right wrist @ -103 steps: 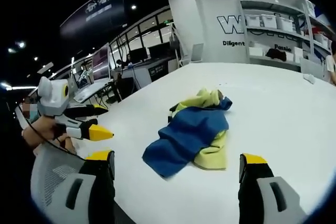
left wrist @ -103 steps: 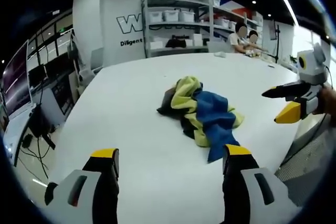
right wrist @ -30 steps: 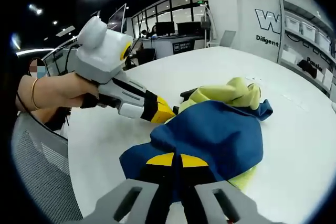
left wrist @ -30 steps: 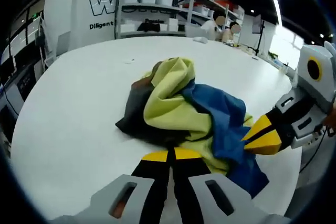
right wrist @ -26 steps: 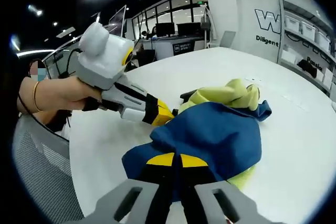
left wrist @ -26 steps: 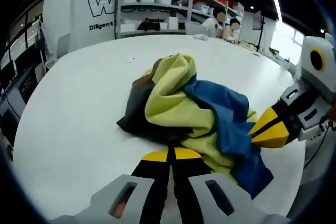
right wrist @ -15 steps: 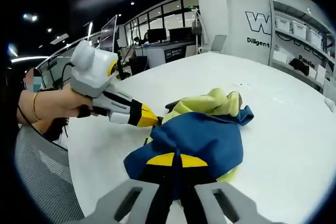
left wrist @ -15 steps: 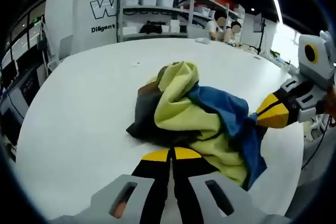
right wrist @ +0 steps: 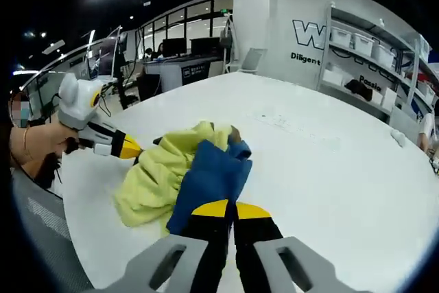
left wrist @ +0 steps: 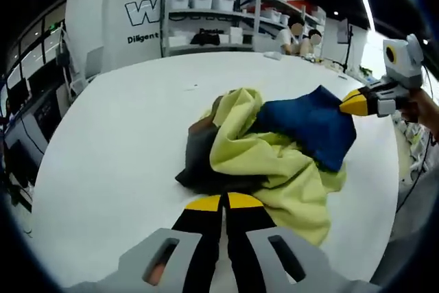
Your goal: Fold the garment on the visible template until the final outline fits inside the template.
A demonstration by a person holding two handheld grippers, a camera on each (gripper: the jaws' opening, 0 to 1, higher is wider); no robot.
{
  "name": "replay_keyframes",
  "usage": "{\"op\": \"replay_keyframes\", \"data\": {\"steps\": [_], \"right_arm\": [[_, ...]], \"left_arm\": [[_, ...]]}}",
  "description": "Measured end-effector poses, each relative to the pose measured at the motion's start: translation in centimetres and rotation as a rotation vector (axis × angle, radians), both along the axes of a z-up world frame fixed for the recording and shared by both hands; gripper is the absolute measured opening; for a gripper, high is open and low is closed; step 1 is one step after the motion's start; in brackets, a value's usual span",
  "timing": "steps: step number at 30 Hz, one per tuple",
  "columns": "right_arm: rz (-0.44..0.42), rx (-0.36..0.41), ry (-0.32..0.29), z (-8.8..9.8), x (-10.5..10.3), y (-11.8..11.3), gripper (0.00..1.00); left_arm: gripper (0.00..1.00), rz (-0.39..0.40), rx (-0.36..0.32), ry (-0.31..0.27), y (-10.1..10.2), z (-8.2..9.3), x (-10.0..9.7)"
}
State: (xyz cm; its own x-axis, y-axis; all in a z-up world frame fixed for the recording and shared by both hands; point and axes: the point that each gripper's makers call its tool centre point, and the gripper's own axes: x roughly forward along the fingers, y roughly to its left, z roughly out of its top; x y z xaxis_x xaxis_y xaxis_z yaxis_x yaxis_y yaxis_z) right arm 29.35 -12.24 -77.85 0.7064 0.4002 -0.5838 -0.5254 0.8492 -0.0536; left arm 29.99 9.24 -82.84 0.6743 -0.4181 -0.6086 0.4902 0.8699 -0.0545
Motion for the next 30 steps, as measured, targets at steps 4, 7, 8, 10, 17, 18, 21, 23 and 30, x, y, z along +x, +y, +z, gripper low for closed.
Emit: {"op": "replay_keyframes", "data": {"steps": [4, 7, 8, 10, 17, 18, 21, 23, 30], "right_arm": [[-0.049, -0.046, -0.012, 0.0, 0.9, -2.1, 0.0], [-0.107, -0.112, -0.003, -0.4, 1.5, -4.5, 0.0], [-0.116, -0.131, -0.003, -0.5, 1.6, -5.1, 0.0], [-0.138, -0.148, 0.004, -0.8, 1.8, -6.3, 0.0], [-0.207, -0.139, 0.051, -1.7, 1.9, -8.9, 0.0], [-0.214, -0.145, 0.055, -1.8, 2.0, -9.3, 0.0], [-0.239, -0.166, 0.066, -2.1, 2.1, -10.5, 0.0], [-0.244, -0.168, 0.068, -2.2, 2.1, -10.9, 0.0], [-0.297, -0.19, 0.087, -2.3, 2.0, -13.8, 0.0]], "left_arm": [[0.0, 0.02, 0.0, -0.004, 1.3, 0.2, -0.1], [0.0, 0.033, 0.008, -0.001, 2.2, 0.1, -0.4], [0.0, 0.035, 0.014, 0.0, 2.4, 0.1, -0.4], [0.0, 0.044, 0.029, 0.001, 3.3, 0.0, -0.5], [0.0, 0.074, 0.054, 0.008, 5.7, -0.1, -0.8], [0.0, 0.082, 0.058, 0.01, 6.2, -0.1, -0.8], [0.0, 0.092, 0.071, 0.015, 7.0, 0.0, -0.8], [0.0, 0.094, 0.078, 0.015, 7.5, 0.0, -0.7], [0.0, 0.12, 0.119, 0.019, 9.6, 0.4, -0.5]]}}
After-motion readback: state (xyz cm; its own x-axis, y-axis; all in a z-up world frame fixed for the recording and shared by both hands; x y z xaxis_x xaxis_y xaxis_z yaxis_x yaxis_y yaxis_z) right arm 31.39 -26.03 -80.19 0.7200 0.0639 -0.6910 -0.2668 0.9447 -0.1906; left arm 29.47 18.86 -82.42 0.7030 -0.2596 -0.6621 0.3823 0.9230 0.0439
